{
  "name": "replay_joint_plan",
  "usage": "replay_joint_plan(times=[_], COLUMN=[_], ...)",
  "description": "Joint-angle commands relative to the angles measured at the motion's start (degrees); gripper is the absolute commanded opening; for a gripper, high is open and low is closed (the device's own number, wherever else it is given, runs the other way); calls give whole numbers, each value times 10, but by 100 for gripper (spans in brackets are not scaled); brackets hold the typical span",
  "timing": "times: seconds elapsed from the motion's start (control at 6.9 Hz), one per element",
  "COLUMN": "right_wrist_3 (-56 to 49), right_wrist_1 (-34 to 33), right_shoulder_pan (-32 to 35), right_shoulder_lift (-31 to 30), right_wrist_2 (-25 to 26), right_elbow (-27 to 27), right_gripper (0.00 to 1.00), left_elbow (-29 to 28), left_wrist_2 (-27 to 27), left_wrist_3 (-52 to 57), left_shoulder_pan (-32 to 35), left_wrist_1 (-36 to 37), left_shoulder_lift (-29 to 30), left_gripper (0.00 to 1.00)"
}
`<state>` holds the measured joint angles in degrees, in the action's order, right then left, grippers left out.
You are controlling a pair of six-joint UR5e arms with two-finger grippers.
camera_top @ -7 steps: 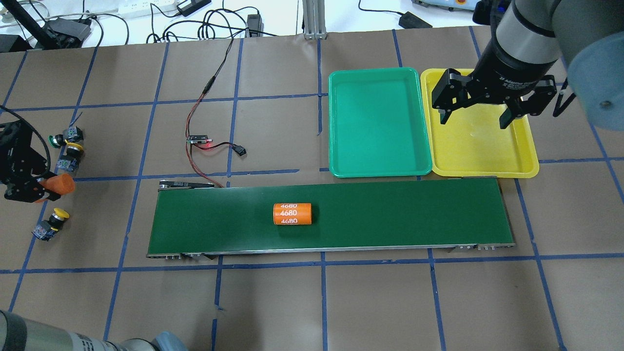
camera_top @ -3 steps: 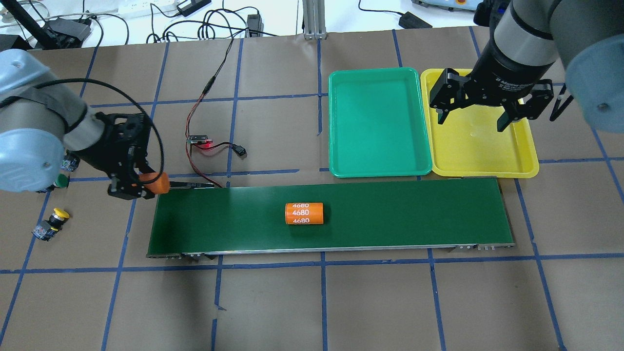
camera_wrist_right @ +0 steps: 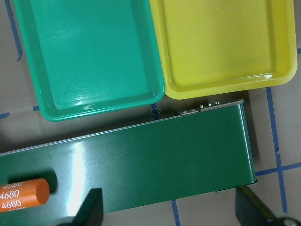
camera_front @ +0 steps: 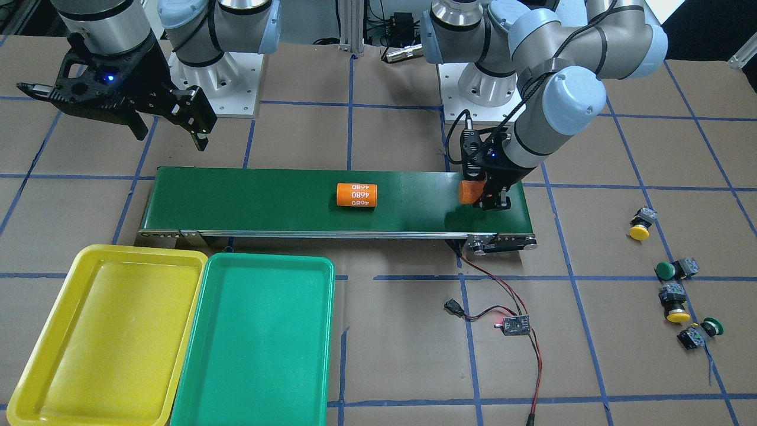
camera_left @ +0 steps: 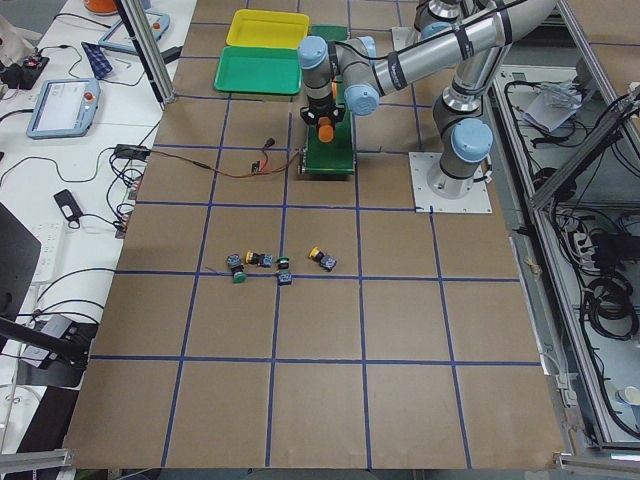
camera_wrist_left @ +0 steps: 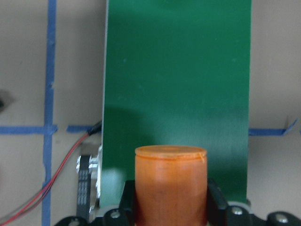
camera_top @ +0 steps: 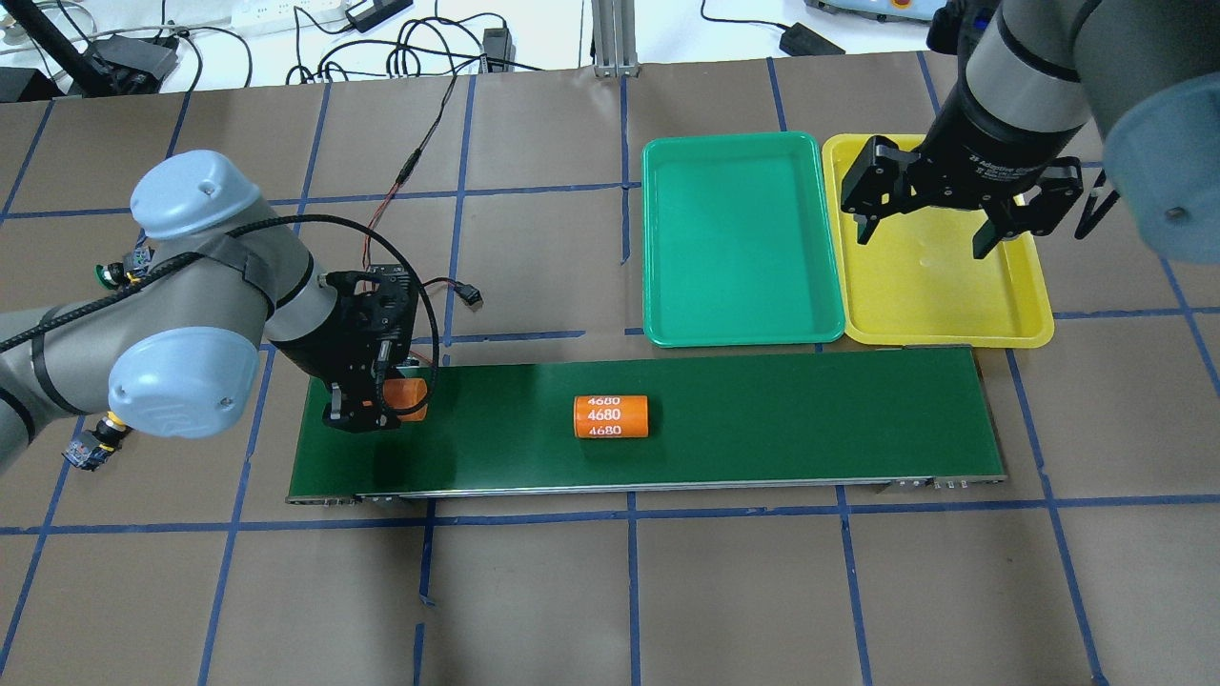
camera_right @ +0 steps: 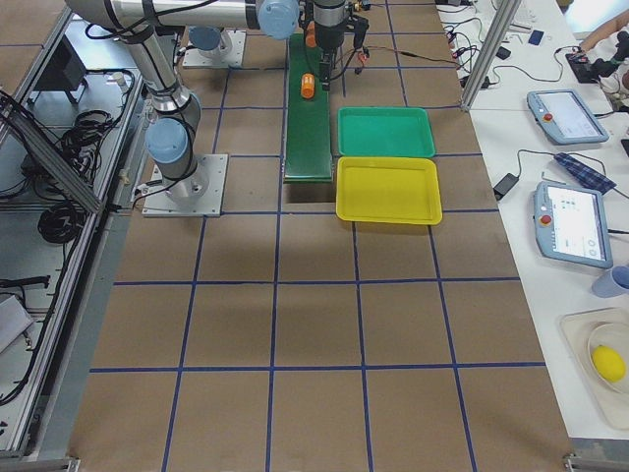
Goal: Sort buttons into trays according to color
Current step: 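Place the second orange cylinder on the belt and release it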
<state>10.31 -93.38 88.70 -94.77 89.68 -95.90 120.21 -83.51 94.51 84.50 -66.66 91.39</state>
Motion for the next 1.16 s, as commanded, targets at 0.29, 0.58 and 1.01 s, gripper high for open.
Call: replay_joint_plan(times=[0.29, 0.58, 1.01], right_wrist_3=[-1, -1, 1], right_wrist_1=[0, 0, 1], right_shoulder_pan=[0, 0, 0], right_shoulder_lift=[-1, -1, -1], right_wrist_2=[2, 1, 3], right_elbow=[4, 0, 0], right_gripper=[100, 100, 100], left_elbow=[48, 35, 36], left_wrist_2=[-2, -4, 22], left_wrist_3=[-57, -41, -9], left_shoulder_pan=[-1, -51, -231], left_wrist_1=[100, 105, 103], left_shoulder_lift=[1, -9, -24], left_gripper=[92, 93, 92])
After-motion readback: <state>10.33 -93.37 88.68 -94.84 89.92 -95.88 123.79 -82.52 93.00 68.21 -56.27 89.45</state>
